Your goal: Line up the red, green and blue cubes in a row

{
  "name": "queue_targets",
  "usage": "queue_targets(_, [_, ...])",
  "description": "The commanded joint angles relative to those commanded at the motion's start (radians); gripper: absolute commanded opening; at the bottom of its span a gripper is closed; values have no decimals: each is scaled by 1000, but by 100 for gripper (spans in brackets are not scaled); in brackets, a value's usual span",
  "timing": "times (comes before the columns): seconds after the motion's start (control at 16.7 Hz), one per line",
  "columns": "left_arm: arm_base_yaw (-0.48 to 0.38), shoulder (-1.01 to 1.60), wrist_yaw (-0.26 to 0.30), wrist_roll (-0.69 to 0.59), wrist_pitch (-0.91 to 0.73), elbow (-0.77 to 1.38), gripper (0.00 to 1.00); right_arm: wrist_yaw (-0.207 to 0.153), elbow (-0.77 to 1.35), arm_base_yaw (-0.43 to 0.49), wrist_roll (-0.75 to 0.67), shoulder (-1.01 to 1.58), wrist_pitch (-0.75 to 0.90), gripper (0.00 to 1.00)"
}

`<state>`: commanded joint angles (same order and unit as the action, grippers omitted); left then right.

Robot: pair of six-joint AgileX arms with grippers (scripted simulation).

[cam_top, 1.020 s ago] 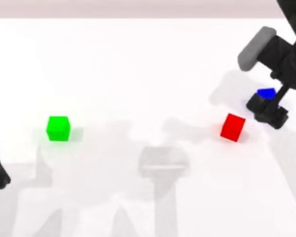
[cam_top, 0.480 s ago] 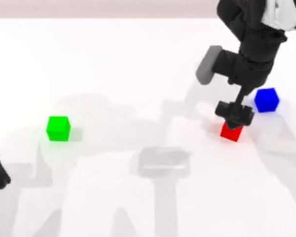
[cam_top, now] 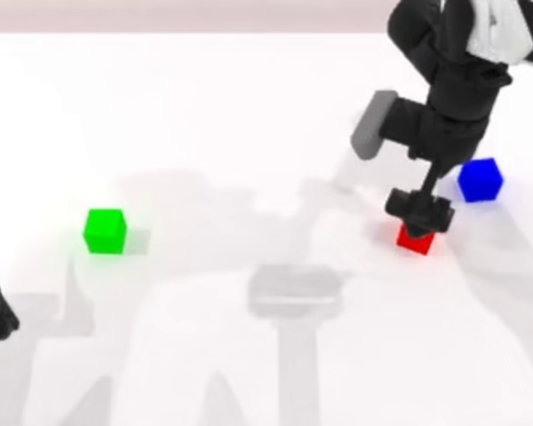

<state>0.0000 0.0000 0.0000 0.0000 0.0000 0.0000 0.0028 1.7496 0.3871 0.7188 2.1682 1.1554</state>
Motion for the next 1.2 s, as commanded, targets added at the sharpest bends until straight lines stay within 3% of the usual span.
queue_targets(0.36, [0,0,0,0,0,0,100,1,-148,3,-4,78,-236,100])
queue_targets(0.66, [0,0,0,0,0,0,100,1,-168,4,-4,92,-263,100])
queue_targets(1.2, [0,0,0,0,0,0,100,1,-168,4,-4,92,-263,32])
